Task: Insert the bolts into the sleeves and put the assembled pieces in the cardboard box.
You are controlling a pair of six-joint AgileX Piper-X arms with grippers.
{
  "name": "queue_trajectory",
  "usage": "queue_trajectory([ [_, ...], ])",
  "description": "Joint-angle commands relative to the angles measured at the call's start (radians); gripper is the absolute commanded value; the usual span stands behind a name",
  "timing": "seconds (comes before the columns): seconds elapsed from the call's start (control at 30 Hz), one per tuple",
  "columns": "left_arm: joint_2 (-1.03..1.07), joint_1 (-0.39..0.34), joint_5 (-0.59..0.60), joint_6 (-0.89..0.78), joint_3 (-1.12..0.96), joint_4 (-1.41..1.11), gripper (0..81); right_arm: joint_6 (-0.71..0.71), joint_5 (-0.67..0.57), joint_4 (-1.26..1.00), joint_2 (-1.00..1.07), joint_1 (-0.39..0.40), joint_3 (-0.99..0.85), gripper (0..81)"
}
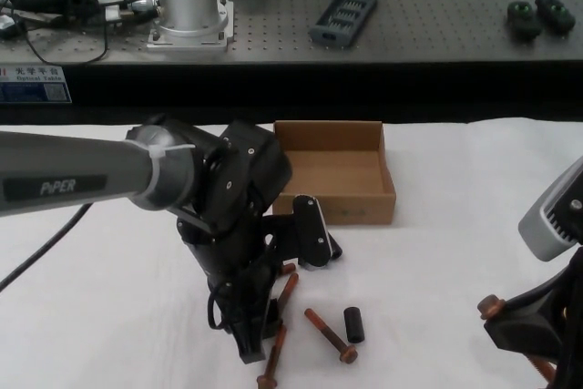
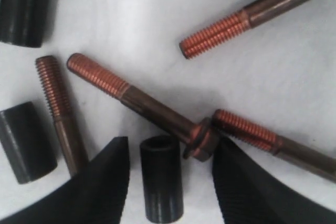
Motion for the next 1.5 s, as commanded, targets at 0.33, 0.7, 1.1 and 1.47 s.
queue_trajectory([
  [0.33,0.058,0.000,-0.183,0.042,0.006,-0.043,0.0,-0.003,-0.015,-0.003,-0.009,0.000,-0.003,1.7],
  [0.7,-0.079,-0.002,-0.255,0.023,0.006,0.112,0.6,-0.003,-0.015,-0.003,-0.009,0.000,-0.003,1.7],
  [1.1,-0.196,-0.013,-0.102,-0.025,0.006,0.114,0.6,0.000,-0.015,-0.003,-0.009,0.000,-0.003,1.7],
  [1.47,-0.067,-0.030,-0.037,-0.052,0.006,0.062,0.6,0.000,-0.004,-0.003,-0.009,0.000,-0.003,1.7],
])
